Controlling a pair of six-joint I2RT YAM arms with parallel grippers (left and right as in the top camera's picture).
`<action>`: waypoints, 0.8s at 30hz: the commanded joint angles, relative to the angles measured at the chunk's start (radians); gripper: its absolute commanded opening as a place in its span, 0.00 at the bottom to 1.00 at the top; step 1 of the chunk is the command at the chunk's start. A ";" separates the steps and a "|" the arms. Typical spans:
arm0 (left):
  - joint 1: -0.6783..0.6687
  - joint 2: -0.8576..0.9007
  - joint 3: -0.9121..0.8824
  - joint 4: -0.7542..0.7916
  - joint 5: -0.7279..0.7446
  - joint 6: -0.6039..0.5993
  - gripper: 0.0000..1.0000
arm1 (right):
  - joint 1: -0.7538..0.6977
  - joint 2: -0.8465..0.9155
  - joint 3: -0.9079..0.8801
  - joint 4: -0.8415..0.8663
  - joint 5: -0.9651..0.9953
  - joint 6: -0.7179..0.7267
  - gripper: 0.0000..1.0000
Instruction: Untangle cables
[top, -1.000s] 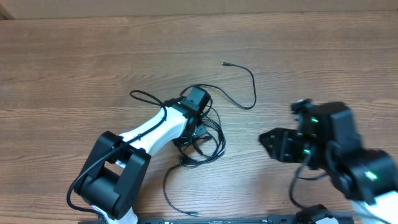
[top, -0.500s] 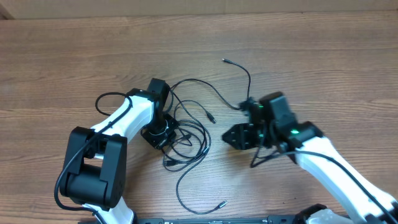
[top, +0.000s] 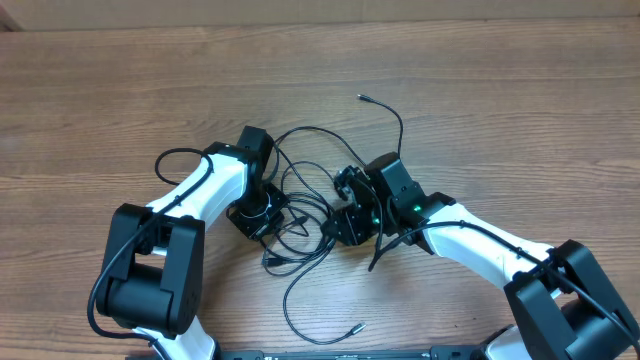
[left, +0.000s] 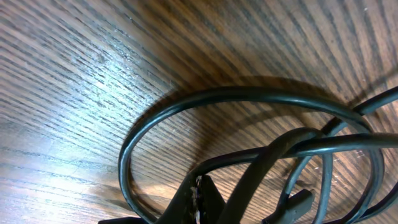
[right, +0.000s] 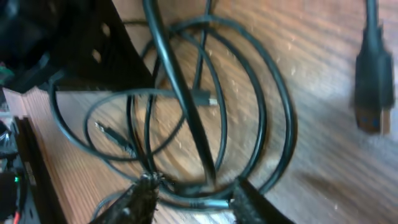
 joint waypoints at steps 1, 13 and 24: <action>-0.001 0.018 -0.011 -0.003 0.004 0.027 0.04 | 0.015 0.003 0.002 0.027 0.051 -0.011 0.32; -0.001 0.018 -0.011 -0.003 0.004 0.028 0.04 | 0.045 0.084 0.002 0.045 0.130 -0.011 0.14; -0.001 0.018 -0.011 -0.002 -0.048 0.060 0.04 | -0.005 -0.027 0.116 -0.022 -0.130 0.042 0.04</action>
